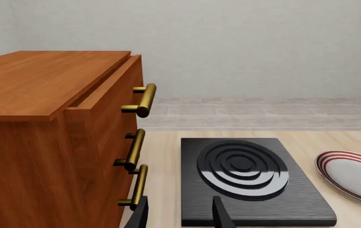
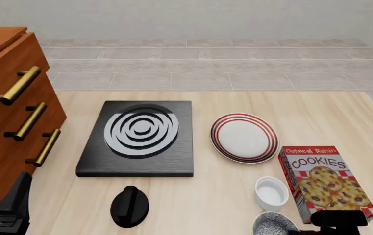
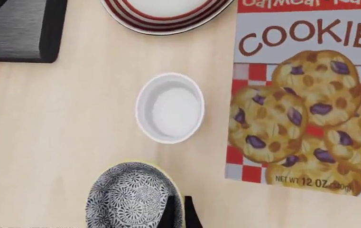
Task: Pick the akita bowl next to the ramekin and place it on the plate.
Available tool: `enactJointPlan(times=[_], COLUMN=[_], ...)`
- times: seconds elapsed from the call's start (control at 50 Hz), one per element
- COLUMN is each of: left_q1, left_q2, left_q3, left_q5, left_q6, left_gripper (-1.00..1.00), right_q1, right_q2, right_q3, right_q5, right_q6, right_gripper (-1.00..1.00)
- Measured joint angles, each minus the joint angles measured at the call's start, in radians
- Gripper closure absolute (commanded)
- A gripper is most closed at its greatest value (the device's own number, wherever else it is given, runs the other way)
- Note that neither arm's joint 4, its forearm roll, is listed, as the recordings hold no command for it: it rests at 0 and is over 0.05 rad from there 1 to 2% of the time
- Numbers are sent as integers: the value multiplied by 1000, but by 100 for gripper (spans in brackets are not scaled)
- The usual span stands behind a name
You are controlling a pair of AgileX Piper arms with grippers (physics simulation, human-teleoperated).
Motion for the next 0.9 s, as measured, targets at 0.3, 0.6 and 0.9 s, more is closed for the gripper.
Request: enactJointPlan(times=[0.3, 0.6, 0.9], left_q1=[0, 0, 0], left_q2=[0, 0, 0], left_q3=[0, 0, 0], left_q5=[0, 0, 0], left_q6=[0, 0, 0], left_gripper=[-100, -100, -100], right_q1=[-27, -39, -38], right_q2=[-100, -157, -198], right_q3=[-76, -150, -222], right_q5=[128, 213, 281], right_q6=[-53, -75, -72], right_gripper=[100, 100, 100])
